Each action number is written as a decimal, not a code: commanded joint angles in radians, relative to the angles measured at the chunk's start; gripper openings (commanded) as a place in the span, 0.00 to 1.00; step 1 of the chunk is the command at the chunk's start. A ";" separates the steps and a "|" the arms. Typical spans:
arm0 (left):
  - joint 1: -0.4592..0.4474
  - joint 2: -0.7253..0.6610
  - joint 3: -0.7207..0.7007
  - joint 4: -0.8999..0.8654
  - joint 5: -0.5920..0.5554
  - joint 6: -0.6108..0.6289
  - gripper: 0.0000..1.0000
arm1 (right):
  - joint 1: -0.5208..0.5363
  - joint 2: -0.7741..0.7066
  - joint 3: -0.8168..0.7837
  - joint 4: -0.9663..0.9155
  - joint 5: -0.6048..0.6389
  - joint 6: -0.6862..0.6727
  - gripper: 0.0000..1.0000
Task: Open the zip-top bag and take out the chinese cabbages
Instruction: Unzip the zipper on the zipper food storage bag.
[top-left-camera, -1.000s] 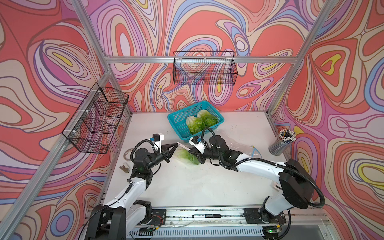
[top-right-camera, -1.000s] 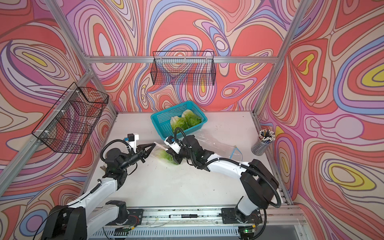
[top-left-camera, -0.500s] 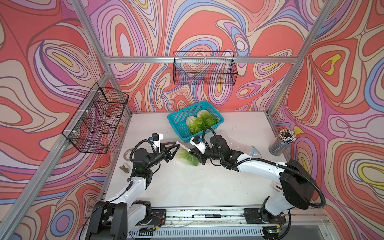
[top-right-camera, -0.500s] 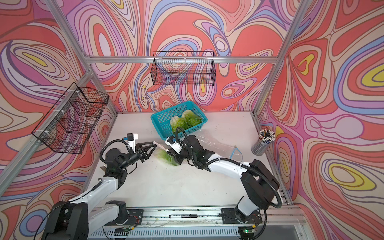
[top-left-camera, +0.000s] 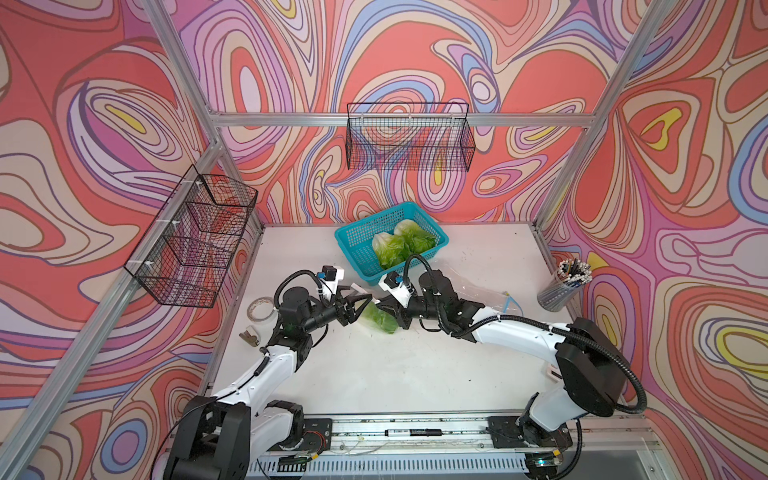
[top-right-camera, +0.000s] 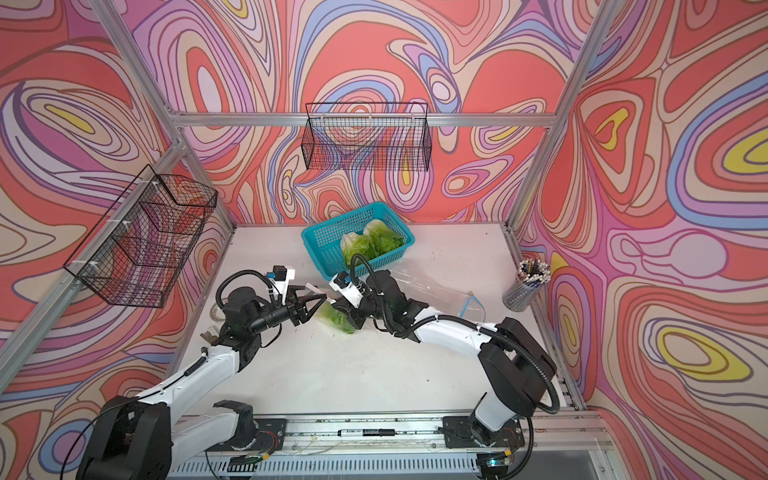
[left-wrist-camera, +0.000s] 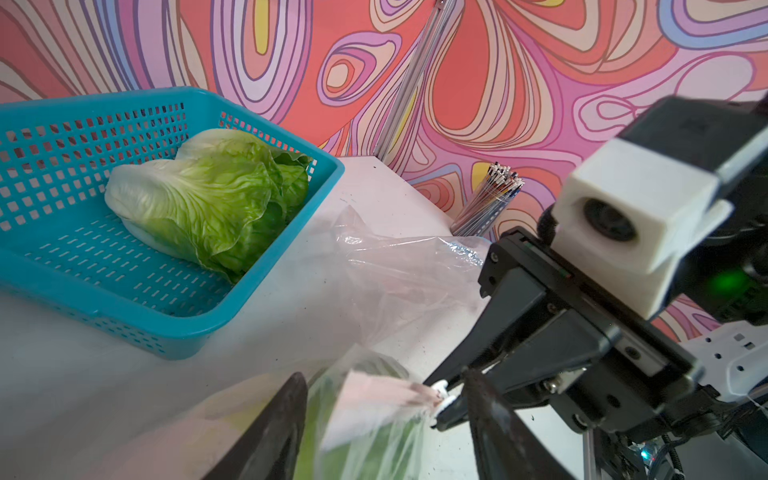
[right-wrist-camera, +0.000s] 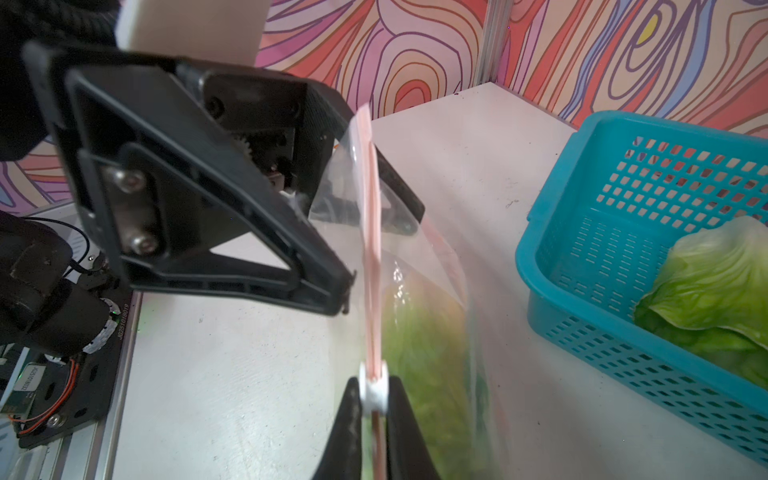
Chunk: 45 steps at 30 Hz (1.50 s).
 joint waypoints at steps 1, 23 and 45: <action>-0.008 0.031 0.034 -0.001 0.018 0.025 0.57 | -0.004 0.012 0.029 0.037 -0.013 -0.010 0.00; -0.005 -0.092 -0.033 0.019 -0.237 0.008 0.00 | -0.005 -0.060 -0.055 -0.117 0.149 -0.085 0.00; 0.109 -0.271 -0.115 0.020 -0.365 -0.001 0.00 | -0.047 -0.151 -0.218 -0.249 0.347 -0.037 0.00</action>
